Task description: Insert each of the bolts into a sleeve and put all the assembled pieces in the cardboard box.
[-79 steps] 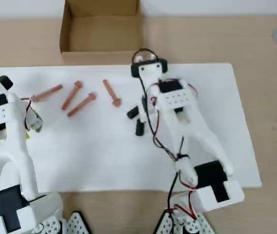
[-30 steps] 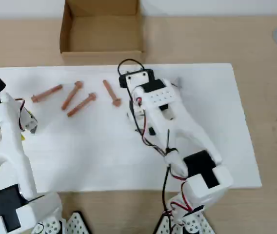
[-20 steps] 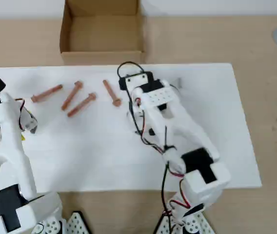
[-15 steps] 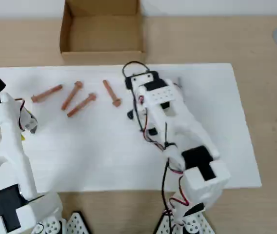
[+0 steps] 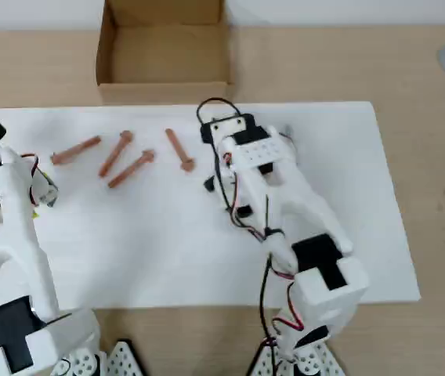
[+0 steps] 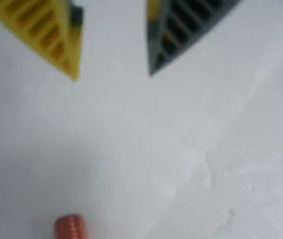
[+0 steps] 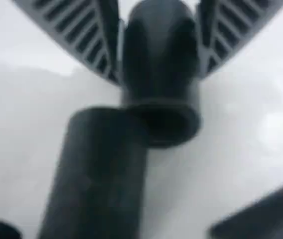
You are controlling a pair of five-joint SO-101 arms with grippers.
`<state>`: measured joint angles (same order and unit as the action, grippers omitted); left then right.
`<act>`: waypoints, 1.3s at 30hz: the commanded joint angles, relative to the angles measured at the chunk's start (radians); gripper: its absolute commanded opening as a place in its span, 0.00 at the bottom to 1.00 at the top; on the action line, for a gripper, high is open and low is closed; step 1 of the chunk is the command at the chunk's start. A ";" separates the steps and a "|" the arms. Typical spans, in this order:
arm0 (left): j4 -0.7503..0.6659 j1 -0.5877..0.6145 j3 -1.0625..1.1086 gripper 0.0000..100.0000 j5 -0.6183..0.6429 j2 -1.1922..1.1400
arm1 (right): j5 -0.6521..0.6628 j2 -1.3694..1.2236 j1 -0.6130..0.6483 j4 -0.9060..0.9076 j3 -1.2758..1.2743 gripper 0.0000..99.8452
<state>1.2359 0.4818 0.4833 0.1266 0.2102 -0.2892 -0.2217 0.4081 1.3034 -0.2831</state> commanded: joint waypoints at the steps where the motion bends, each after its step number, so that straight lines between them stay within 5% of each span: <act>1: -0.006 0.014 -0.071 0.11 0.000 0.013 | 0.015 0.085 0.008 -0.032 0.012 0.01; 13: -0.012 0.014 -0.086 0.11 0.005 0.007 | 0.017 0.374 0.010 -0.026 0.056 0.01; 25: -0.224 0.057 -0.044 0.11 0.219 -0.024 | 0.017 0.394 0.053 -0.009 0.053 0.01; 39: -0.014 0.103 -0.713 0.11 0.241 -0.648 | 0.046 0.394 0.053 -0.012 0.053 0.01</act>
<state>1.1807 0.5754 -0.0506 0.3552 -0.3805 -0.2509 0.1128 0.4465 1.2927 -0.2831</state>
